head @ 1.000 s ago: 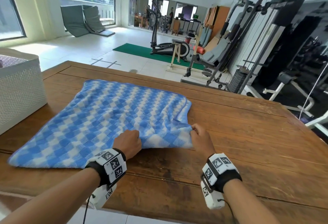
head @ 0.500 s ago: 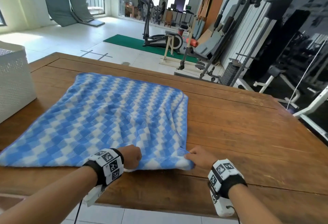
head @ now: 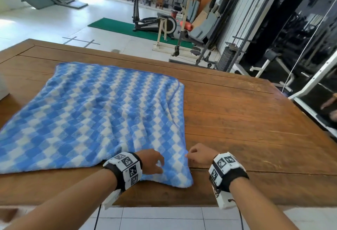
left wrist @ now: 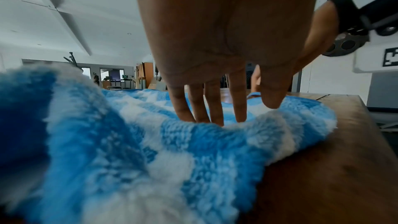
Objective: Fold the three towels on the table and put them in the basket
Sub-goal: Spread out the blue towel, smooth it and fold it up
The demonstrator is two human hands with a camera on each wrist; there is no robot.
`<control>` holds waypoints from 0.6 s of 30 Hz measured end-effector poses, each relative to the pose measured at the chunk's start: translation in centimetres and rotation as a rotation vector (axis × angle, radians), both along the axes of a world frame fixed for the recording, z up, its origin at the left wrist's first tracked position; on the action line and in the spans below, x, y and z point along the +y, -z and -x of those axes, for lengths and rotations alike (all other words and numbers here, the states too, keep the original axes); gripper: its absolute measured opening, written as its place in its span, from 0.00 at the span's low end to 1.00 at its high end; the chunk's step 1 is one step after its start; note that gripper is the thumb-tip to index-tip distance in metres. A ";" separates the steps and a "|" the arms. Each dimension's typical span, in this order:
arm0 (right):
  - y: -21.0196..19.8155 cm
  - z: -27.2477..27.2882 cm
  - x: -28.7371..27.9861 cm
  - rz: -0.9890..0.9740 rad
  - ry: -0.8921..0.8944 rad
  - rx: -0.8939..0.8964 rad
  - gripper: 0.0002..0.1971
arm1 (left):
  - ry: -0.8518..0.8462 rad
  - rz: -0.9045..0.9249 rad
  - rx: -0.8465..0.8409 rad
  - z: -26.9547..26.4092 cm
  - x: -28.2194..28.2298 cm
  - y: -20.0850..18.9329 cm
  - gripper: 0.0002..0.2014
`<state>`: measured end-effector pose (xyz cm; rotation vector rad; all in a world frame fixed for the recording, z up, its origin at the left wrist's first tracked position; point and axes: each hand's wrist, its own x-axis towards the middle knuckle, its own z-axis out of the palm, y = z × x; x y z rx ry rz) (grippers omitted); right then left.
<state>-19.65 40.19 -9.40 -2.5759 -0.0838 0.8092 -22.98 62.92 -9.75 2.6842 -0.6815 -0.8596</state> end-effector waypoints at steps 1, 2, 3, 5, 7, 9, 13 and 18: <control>0.6 -0.8 0.1 -0.028 0.019 0.002 0.17 | -0.012 -0.001 0.000 -0.1 -0.2 0.2 0.19; 1.0 -1.8 0.3 -0.061 0.035 -0.009 0.16 | -0.031 0.000 -0.001 -0.3 -0.5 0.2 0.19; 1.5 -2.9 0.4 -0.091 0.057 -0.026 0.15 | -0.053 0.005 -0.001 -0.7 -0.6 0.0 0.18; 2.4 -5.6 0.6 -0.137 0.090 -0.058 0.11 | -0.093 0.031 -0.012 -1.9 -1.0 -0.3 0.17; 3.3 -8.5 0.8 -0.172 0.095 -0.081 0.06 | -0.144 0.065 -0.084 -3.6 -1.3 -0.4 0.17; 3.8 -11.4 1.1 -0.222 0.097 -0.105 0.07 | -0.193 0.071 -0.178 -5.8 -2.0 -0.3 0.17; 3.8 -16.7 2.0 -0.391 0.153 -0.084 0.09 | -0.271 -0.021 -0.268 -9.2 -4.1 0.4 0.18; 4.5 -24.0 4.0 -0.511 0.221 -0.058 0.15 | -0.406 -0.046 -0.126 -10.7 -5.6 2.0 0.17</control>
